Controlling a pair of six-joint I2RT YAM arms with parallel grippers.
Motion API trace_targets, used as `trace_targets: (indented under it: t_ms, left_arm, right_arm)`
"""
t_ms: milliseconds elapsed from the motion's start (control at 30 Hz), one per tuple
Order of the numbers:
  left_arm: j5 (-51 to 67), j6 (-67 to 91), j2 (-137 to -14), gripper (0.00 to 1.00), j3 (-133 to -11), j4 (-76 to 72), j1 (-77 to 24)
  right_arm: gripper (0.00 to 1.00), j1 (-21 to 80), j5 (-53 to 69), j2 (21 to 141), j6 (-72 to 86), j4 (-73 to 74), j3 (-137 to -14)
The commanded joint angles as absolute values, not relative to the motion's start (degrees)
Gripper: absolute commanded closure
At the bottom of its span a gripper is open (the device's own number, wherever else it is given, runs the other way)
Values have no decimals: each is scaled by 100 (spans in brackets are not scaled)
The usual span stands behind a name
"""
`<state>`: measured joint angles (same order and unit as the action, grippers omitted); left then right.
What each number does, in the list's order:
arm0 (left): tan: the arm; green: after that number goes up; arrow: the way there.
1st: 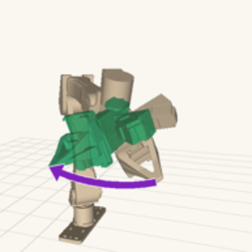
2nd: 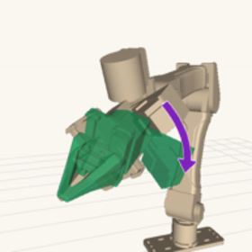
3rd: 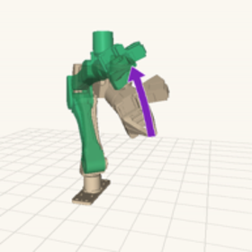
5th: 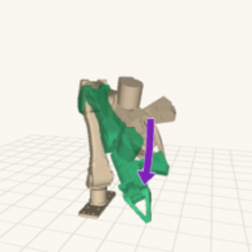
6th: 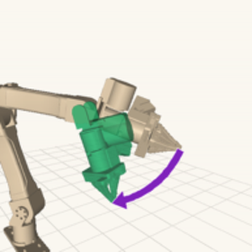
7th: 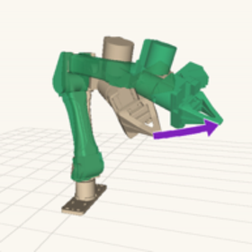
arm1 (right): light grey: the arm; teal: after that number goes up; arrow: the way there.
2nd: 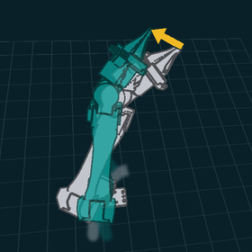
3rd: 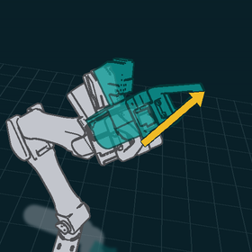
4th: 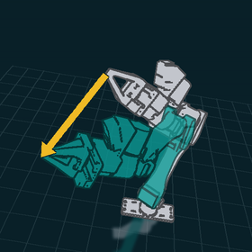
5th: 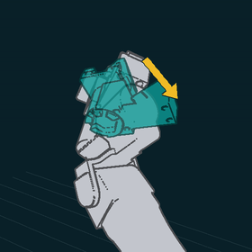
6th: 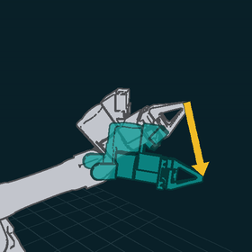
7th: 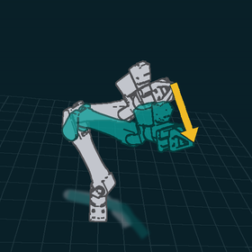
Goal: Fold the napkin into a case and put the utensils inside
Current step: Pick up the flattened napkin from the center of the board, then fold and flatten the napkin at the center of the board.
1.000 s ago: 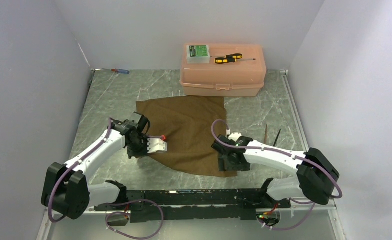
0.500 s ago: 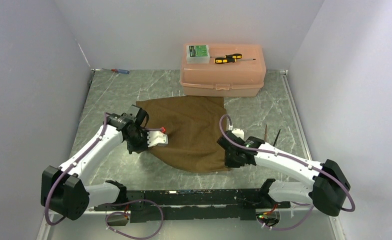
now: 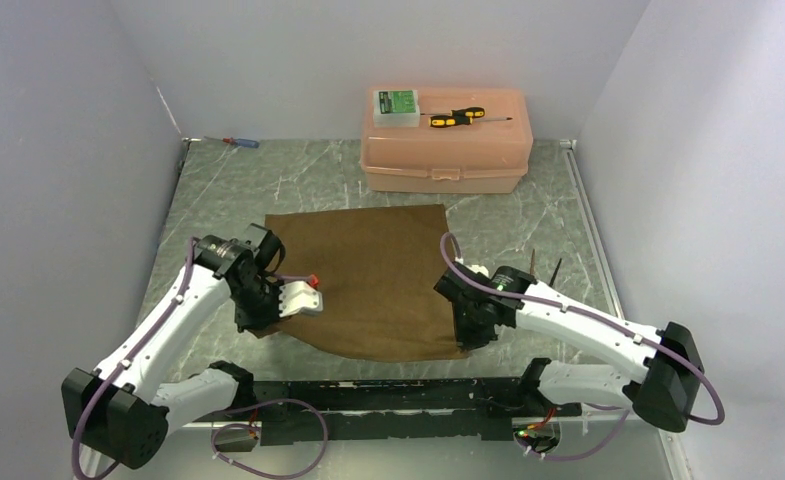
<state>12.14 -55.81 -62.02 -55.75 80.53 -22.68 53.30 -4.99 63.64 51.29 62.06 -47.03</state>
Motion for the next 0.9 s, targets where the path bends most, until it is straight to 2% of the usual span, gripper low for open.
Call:
trace_targets:
  t_ms: [0,267,667,767,833,867]
  left_arm:
    - [1264,-5531,-6197,96,-5853,8102,-2233]
    - [369,-5163,-6937,97,-5924,6039,-1999]
    - [258,-4839,-8759,95,-6905,5039,-1017]
    - [114,-4732,-9072,86,-7001,4657,-1002]
    - [23,-4574,-9246,73,-7019,4353,-1002]
    - [11,-4484,-9322,61,-7020,4174,-1002]
  right_arm:
    - [100,5244,-676,6644,5035,6608,-5402]
    - [100,3895,-877,7643,3952,5821,-6767]
    - [100,2880,-1099,9557,3348,4651,-8011]
    - [100,2833,-1216,10041,3318,4450,-8351]
    - [100,2829,-1311,10331,3323,4309,-8507]
    - [98,2820,-1347,10451,3322,4212,-8544]
